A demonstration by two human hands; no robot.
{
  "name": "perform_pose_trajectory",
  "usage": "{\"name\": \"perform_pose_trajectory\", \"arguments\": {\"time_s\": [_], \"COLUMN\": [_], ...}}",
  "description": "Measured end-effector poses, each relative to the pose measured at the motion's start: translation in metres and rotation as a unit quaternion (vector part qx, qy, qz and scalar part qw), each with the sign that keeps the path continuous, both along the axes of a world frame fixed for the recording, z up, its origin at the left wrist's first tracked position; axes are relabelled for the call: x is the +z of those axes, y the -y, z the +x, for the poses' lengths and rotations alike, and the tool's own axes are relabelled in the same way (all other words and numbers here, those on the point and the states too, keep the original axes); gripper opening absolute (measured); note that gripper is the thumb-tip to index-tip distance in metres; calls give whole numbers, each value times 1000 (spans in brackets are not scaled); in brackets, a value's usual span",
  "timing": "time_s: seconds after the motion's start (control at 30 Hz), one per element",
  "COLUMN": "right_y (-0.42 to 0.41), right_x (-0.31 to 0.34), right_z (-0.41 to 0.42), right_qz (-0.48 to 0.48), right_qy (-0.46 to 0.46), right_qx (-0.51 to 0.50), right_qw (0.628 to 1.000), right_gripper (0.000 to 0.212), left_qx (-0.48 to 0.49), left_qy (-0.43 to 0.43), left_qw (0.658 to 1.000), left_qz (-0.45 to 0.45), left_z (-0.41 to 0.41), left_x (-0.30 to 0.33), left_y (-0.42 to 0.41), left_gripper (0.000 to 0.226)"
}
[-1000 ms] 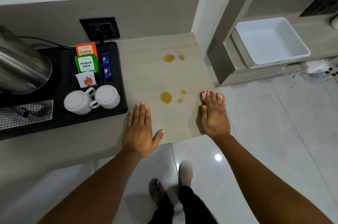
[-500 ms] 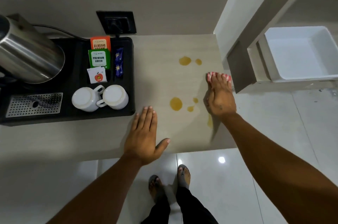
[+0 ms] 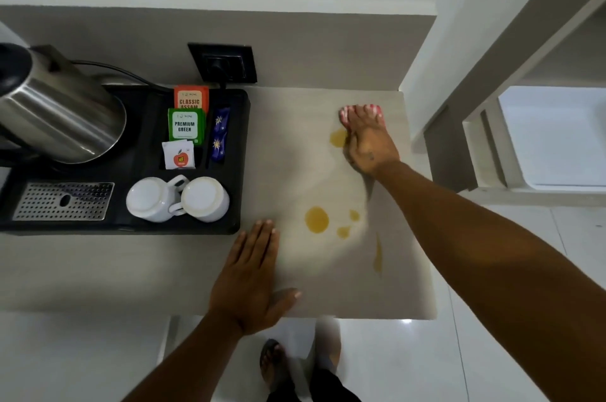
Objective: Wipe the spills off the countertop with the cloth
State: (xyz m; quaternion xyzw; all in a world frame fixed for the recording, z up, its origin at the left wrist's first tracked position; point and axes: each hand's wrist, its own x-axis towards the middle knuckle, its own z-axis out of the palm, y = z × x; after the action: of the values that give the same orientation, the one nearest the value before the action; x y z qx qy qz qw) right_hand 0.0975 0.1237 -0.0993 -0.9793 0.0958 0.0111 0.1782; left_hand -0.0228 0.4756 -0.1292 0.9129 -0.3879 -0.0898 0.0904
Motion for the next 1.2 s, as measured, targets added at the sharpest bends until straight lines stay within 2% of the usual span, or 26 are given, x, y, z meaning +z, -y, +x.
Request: {"name": "perform_pose_trajectory", "arguments": {"time_s": [0.07,0.13,0.27,0.4,0.53,0.6,0.7,0.83,0.9,1.03,1.1,1.2], "right_y": [15,26,9,-36,-47,-31,-16,-49,-82,-120,-106,-59], "right_x": [-3,-6,-1,1,-4,-3,-1,1,0,-6,-9,-3], "right_z": [-15,-17,21,39,-9,-22,2,54,59,-5,-42,-47], "right_qz": [-2,-10,-10,6,-24,-22,-21,-33,-24,-44,-59,-72], "right_qy": [-9,2,14,4,-4,-14,-20,-14,-24,-43,-46,-42], "right_qx": [20,-4,-46,32,124,79,12,24,73,191,189,116], "right_qw": [1000,1000,999,999,992,996,1000,999,997,980,979,990], "right_gripper": [67,62,56,54,57,61,61,56,60,68,67,65], "left_qx": [5,8,11,16,14,17,15,19,24,20,20,22], "left_qy": [2,-2,-16,-33,-28,-23,-20,-21,-24,-15,-10,-12], "left_qw": [1000,1000,1000,999,999,999,999,999,999,1000,1000,1000], "left_qz": [-1,-1,2,15,30,24,20,14,11,7,5,-2], "left_z": [0,0,0,0,0,0,-1,0,-1,-1,-1,-1], "left_x": [0,0,0,3,6,5,2,2,3,2,1,-1], "left_y": [0,0,0,0,1,1,1,2,2,1,1,0], "left_gripper": [104,104,108,110,110,109,109,111,113,111,111,113]}}
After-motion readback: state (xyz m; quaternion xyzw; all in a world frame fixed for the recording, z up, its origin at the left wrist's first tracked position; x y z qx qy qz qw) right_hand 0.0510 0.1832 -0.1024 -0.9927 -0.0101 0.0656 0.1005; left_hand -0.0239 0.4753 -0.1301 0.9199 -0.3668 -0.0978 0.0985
